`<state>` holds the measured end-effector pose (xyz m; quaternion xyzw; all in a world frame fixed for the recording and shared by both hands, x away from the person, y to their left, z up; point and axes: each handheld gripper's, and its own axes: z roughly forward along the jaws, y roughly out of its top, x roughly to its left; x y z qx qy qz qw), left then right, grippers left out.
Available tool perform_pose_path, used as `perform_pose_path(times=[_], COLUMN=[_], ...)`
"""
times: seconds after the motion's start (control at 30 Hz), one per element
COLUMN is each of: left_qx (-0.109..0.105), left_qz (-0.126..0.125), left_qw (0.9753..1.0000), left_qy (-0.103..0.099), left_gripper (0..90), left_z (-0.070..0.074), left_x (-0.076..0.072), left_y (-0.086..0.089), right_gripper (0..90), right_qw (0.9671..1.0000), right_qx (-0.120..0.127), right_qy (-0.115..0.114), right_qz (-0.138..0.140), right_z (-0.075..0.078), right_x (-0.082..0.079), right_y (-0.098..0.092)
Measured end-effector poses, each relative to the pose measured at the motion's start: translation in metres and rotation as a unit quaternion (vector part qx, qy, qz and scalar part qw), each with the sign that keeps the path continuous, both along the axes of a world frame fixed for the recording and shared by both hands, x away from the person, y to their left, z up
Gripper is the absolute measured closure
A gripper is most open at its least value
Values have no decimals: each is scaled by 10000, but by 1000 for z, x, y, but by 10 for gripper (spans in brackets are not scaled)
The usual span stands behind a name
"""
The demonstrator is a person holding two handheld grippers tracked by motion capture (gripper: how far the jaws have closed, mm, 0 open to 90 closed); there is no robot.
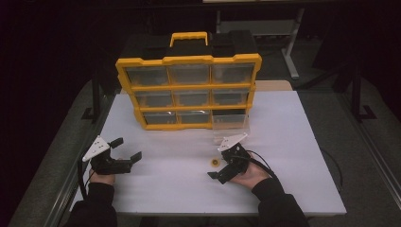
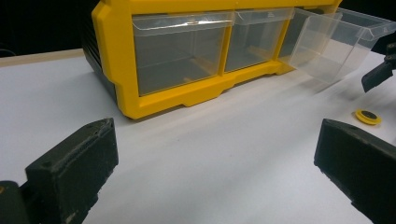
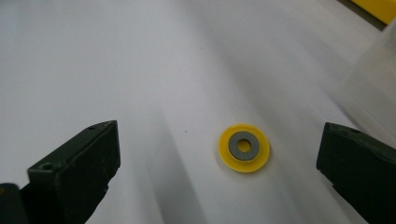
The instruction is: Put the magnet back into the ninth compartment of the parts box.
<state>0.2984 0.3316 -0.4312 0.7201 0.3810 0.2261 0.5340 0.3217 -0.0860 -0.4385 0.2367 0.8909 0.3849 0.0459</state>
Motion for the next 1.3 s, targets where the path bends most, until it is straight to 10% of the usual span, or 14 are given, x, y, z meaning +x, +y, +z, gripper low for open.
perform_pose_path(times=[1.3], left_qx=[8], left_qz=[-17], left_qw=[10000], left_qy=[27], left_gripper=[0], left_z=[0], left_x=[0], left_y=[-1], right_gripper=[362], right_qw=[9985], right_qx=[-370], right_qy=[173], right_qz=[-363], right_z=[-6], right_x=[11], right_y=[9])
